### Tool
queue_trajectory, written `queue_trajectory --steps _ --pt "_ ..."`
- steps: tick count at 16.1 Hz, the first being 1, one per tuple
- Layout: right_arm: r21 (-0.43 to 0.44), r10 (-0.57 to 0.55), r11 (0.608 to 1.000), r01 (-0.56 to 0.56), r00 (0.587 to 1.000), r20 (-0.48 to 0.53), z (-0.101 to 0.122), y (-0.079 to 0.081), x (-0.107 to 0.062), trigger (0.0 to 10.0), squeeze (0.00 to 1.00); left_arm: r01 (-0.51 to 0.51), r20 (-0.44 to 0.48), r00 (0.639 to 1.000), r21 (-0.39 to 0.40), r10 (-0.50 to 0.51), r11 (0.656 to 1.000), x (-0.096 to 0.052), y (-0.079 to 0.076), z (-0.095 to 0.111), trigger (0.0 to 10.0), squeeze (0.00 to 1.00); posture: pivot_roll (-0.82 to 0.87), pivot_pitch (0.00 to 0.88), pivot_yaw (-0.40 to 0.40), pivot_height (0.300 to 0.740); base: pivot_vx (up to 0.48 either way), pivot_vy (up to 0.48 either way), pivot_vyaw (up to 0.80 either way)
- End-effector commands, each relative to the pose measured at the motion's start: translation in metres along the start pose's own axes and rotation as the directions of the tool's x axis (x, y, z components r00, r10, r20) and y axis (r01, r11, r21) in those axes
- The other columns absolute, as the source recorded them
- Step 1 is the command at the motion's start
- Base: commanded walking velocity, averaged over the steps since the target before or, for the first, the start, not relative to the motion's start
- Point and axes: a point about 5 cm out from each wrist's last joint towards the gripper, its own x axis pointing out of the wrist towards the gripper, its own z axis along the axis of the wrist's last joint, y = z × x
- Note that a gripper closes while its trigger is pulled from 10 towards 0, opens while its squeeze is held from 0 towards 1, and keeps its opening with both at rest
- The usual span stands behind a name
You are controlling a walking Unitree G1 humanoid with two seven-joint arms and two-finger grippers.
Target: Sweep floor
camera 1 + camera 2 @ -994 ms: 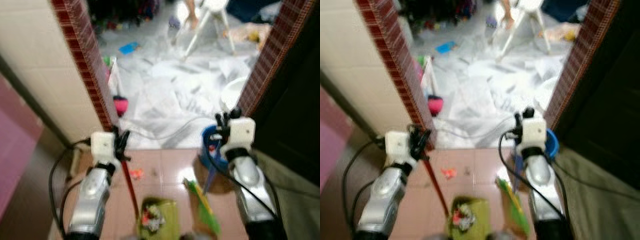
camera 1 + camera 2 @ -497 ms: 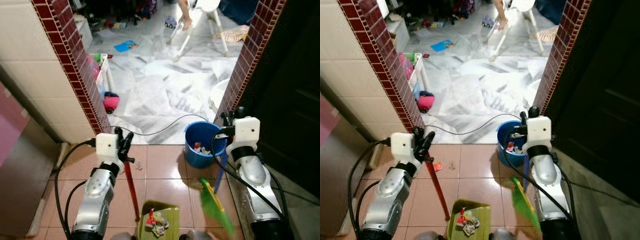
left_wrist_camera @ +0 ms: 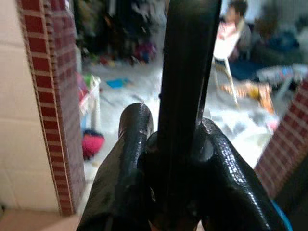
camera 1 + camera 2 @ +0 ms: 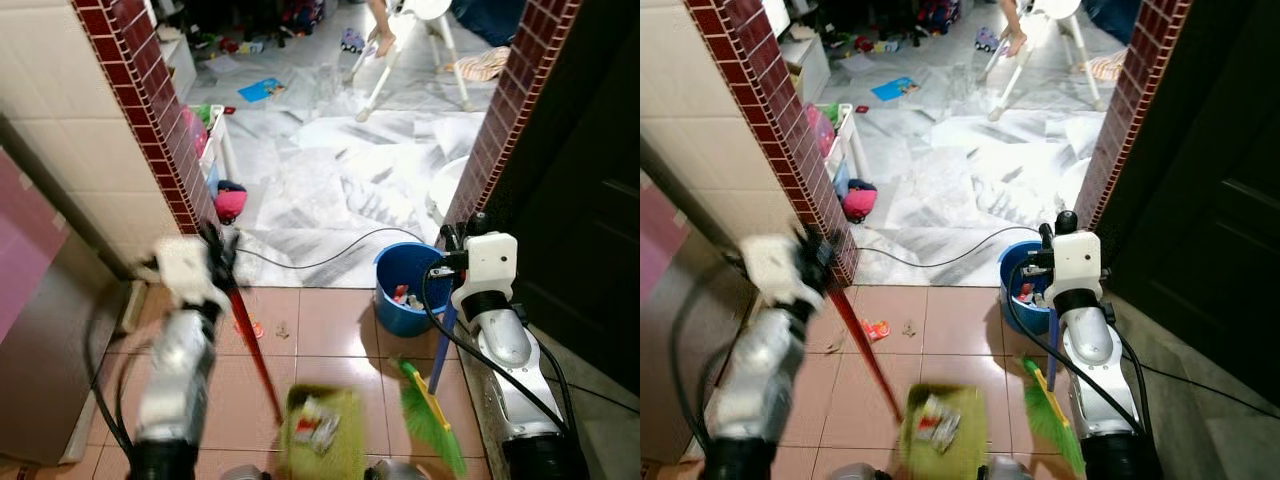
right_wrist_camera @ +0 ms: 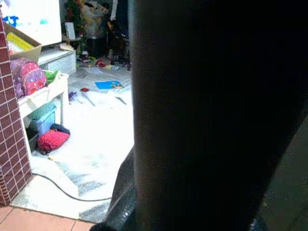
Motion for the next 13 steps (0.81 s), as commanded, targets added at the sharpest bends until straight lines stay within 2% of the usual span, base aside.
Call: queue_trajectory --steps 1,3,5,9,11,13 --pt "-0.005 -0.002 1.000 0.002 0.999 0.037 0.008 -0.002 0.005 10.0 0.00 -0.025 0.111 0.993 -0.017 0.027 1.000 0.009 0.004 0.027 10.0 0.00 -0.07 0.000 0.035 0.740 0.000 0.000 0.00" --pt "-0.007 0.000 1.000 0.001 0.999 0.038 0.008 -0.001 0.006 10.0 0.00 -0.053 0.167 0.984 -0.020 0.055 0.998 0.017 0.010 0.044 10.0 0.00 -0.07 0.000 0.032 0.740 0.000 0.000 0.00" --pt "-0.008 0.004 1.000 -0.004 0.999 0.036 0.007 -0.001 0.007 10.0 0.00 -0.075 0.268 0.960 -0.022 0.079 0.997 0.031 0.018 0.079 10.0 0.00 -0.07 0.000 0.033 0.740 0.000 0.000 0.00" --pt "-0.006 0.007 1.000 -0.007 1.000 0.030 0.005 -0.001 0.007 10.0 0.00 -0.096 0.352 0.931 -0.017 0.096 0.995 0.039 0.024 0.108 10.0 0.00 -0.07 0.000 0.038 0.740 0.000 0.000 0.00" --pt "-0.006 0.010 1.000 -0.010 1.000 0.022 0.003 0.000 0.007 10.0 0.00 -0.109 0.410 0.906 -0.024 0.109 0.994 0.044 0.024 0.128 10.0 0.00 -0.07 0.000 0.038 0.740 0.000 0.000 0.00" --pt "-0.005 0.011 1.000 -0.011 1.000 0.017 0.002 0.000 0.007 10.0 0.00 -0.094 0.437 0.894 -0.027 0.097 0.995 0.047 0.020 0.138 10.0 0.00 -0.07 0.000 0.039 0.740 0.000 0.000 -0.72"
